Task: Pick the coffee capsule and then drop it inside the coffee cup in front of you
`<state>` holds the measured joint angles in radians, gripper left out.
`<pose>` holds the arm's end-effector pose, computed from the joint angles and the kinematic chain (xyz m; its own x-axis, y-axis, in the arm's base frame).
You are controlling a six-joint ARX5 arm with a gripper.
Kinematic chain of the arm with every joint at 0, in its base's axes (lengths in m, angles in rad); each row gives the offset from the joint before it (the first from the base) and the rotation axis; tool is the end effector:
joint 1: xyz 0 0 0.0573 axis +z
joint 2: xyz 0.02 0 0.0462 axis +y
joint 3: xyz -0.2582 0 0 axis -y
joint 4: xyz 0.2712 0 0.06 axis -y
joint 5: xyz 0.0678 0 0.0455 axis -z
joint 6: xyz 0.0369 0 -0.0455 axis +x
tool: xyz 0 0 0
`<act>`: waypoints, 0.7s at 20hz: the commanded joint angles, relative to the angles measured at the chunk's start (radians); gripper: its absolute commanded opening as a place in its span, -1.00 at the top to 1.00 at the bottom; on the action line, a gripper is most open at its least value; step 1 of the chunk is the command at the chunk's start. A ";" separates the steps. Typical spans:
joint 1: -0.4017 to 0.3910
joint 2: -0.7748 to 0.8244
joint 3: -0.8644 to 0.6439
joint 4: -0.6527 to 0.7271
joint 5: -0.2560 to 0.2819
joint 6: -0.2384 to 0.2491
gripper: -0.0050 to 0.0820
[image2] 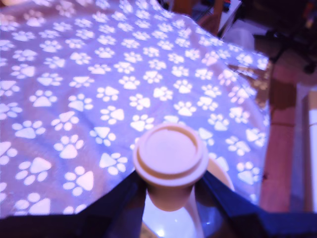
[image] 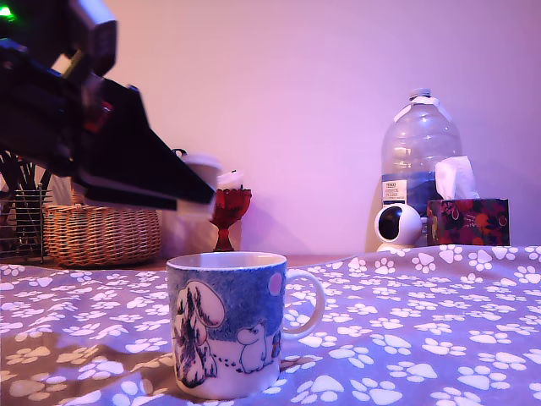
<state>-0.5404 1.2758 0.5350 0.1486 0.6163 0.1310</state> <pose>0.2178 -0.1555 0.1571 0.2832 -0.8440 -0.4555 0.8865 0.4116 -0.2115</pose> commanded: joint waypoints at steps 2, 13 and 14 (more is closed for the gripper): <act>-0.045 -0.008 -0.002 0.003 -0.052 -0.003 0.59; -0.177 -0.008 0.011 -0.103 -0.240 -0.003 0.59; -0.181 -0.008 0.011 -0.106 -0.244 -0.003 0.59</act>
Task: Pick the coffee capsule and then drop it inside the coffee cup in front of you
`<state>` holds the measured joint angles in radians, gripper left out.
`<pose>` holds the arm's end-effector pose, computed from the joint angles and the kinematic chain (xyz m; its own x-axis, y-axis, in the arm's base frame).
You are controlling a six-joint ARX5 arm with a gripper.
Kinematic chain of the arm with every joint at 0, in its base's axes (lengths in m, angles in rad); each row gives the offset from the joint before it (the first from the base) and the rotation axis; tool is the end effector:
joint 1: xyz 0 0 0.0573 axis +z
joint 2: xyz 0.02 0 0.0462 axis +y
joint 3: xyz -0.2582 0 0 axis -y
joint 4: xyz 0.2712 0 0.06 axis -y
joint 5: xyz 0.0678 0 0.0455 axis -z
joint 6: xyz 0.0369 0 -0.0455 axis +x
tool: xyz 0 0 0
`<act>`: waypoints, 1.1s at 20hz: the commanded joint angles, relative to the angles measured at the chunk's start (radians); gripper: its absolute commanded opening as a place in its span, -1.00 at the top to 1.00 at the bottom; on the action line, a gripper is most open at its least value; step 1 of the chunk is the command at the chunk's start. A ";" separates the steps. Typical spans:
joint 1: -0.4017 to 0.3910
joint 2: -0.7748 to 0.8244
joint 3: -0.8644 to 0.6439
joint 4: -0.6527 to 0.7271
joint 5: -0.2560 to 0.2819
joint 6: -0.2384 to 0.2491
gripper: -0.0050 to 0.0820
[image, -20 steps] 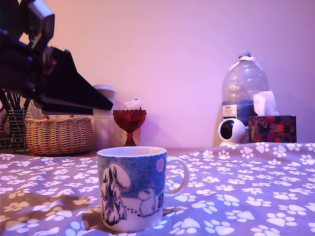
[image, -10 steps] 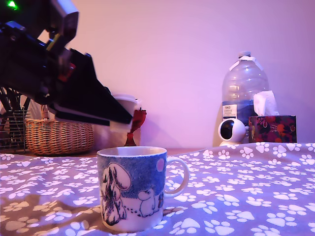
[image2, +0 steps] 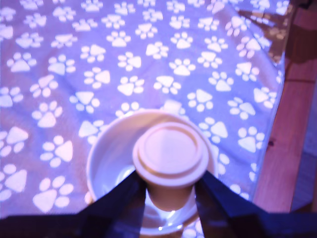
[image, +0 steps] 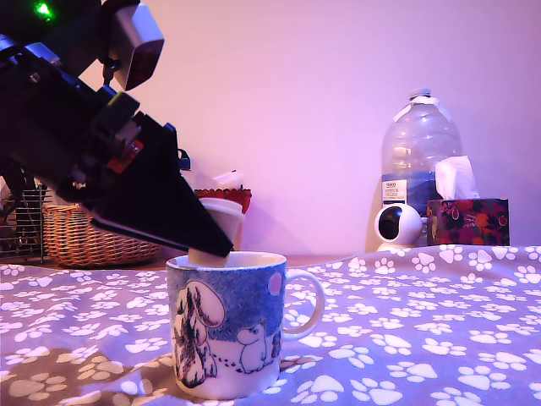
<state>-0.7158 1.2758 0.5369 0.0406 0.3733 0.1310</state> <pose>0.1904 -0.1834 0.1466 0.2988 -0.7432 -0.5986 0.8781 0.4597 -0.1324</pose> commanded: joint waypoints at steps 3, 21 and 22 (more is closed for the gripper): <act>-0.007 -0.008 0.009 0.002 -0.011 -0.003 0.59; -0.004 -0.008 0.013 -0.019 -0.040 -0.011 -0.55; -0.004 -0.008 0.015 -0.018 -0.042 -0.029 -0.54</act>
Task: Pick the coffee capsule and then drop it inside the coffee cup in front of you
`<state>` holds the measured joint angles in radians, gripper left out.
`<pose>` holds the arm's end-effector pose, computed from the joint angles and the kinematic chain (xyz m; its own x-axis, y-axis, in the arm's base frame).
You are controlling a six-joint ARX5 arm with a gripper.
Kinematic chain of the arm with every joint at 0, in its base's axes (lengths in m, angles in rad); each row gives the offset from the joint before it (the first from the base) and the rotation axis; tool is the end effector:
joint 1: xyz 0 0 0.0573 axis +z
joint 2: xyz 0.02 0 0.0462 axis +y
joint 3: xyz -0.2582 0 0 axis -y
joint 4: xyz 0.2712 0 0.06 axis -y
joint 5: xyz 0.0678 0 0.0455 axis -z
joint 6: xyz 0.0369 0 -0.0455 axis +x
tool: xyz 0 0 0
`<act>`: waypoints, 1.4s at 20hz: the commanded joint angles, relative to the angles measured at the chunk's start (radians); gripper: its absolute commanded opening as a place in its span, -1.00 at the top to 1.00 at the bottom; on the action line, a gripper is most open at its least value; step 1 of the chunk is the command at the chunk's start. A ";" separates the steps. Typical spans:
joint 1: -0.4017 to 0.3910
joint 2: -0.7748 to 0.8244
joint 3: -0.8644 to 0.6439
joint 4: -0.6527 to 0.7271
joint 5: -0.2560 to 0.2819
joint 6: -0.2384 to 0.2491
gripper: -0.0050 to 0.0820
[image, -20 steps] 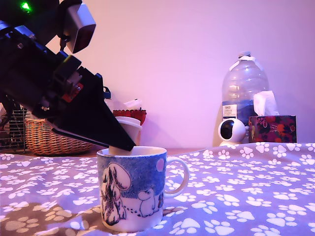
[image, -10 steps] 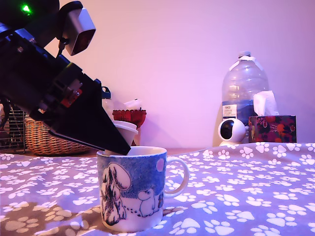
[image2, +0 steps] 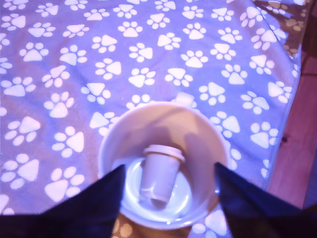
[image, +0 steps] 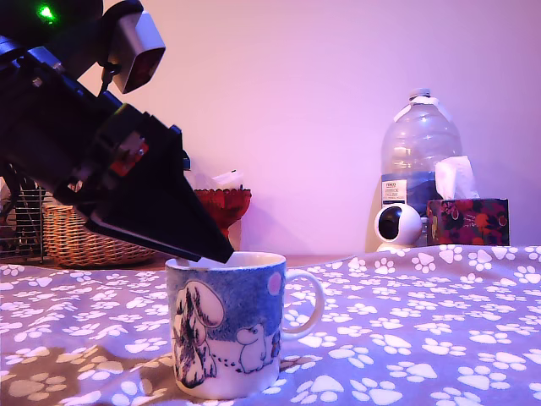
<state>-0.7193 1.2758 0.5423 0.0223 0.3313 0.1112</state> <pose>0.1910 -0.1832 0.1465 0.3246 -0.7167 -0.6172 0.8579 0.4979 -0.1269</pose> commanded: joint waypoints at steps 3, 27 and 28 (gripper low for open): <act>-0.001 -0.019 0.014 0.000 0.000 -0.034 -0.54; 0.147 -0.276 0.015 -0.360 -0.254 -0.217 0.88; 0.154 -0.276 0.015 -0.356 -0.254 -0.217 0.88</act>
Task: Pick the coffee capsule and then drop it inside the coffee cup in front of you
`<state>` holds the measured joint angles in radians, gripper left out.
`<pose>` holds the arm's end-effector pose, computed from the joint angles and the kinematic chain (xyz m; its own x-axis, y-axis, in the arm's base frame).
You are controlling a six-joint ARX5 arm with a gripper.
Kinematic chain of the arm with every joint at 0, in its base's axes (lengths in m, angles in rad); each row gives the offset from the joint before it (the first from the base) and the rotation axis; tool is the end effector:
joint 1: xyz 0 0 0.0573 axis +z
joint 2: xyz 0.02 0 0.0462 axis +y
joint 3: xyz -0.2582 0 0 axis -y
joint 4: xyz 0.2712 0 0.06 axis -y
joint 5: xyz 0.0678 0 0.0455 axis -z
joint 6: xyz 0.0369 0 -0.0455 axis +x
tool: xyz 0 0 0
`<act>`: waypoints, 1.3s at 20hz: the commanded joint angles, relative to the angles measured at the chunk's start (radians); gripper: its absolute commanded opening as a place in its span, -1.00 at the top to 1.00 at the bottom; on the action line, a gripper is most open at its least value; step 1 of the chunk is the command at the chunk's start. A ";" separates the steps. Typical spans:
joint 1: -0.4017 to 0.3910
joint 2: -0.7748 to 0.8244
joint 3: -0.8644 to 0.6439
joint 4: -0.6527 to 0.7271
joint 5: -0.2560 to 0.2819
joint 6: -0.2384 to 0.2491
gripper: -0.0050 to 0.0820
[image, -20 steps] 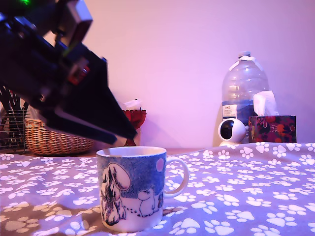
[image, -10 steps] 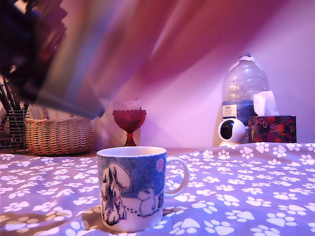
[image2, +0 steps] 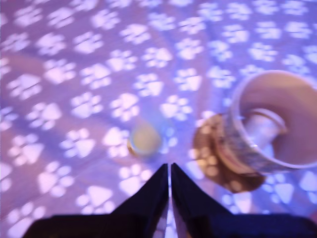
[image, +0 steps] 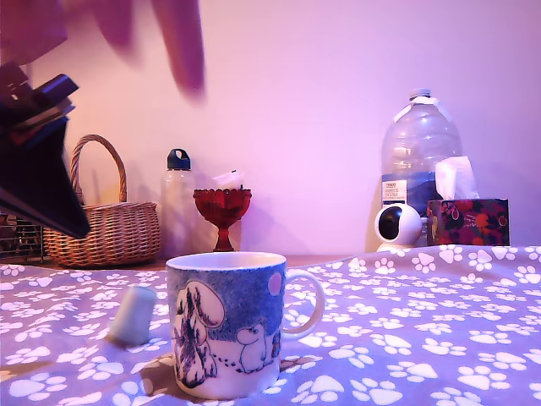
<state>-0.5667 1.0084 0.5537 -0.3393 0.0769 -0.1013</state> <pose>0.1888 -0.1235 0.1821 0.5484 -0.4400 -0.7111 0.5169 0.8468 -0.1254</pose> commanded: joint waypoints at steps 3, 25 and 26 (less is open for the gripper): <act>0.006 -0.008 0.004 0.032 -0.008 -0.051 0.88; -0.008 -0.007 0.004 0.101 0.040 -0.376 -0.54; -0.008 -0.007 0.005 0.100 0.027 -0.384 -0.54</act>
<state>-0.5697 1.0080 0.5537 -0.2462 0.1104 -0.4744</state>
